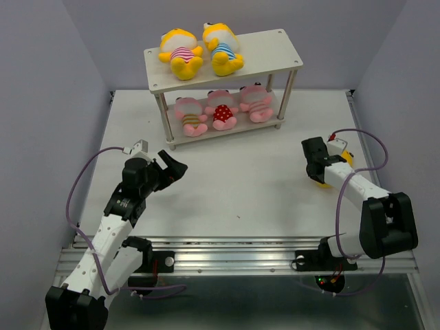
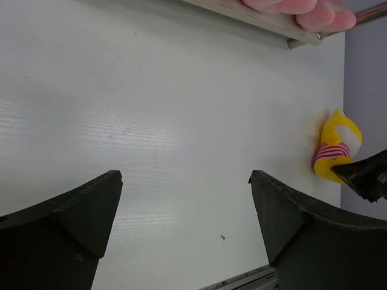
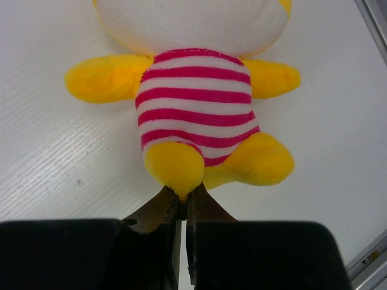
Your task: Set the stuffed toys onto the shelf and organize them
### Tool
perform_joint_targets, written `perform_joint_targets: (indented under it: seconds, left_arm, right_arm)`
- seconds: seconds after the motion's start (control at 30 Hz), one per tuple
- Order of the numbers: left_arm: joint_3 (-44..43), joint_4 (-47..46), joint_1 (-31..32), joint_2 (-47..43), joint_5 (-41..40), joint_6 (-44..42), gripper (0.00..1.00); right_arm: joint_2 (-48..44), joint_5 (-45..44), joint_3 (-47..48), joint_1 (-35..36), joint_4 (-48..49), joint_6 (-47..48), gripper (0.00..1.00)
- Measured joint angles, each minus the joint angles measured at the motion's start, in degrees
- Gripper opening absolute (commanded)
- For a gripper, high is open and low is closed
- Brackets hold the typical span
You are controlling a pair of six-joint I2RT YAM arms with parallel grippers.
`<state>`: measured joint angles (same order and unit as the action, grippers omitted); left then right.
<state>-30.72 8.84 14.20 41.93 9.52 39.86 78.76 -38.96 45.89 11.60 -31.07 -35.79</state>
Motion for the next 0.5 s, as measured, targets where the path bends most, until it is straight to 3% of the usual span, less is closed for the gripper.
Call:
perform_joint_targets:
  seconds: [0.33,0.5]
  left_arm:
    - [0.00,-0.07,0.00,0.00,0.57,0.00,0.99]
    - [0.00,-0.07,0.00,0.00,0.66,0.00,0.99]
  right_arm:
    - [-14.05,1.27,0.26,0.00,4.63,10.64,0.01]
    - [-17.57,1.33,5.07,0.00,7.56,17.03,0.01]
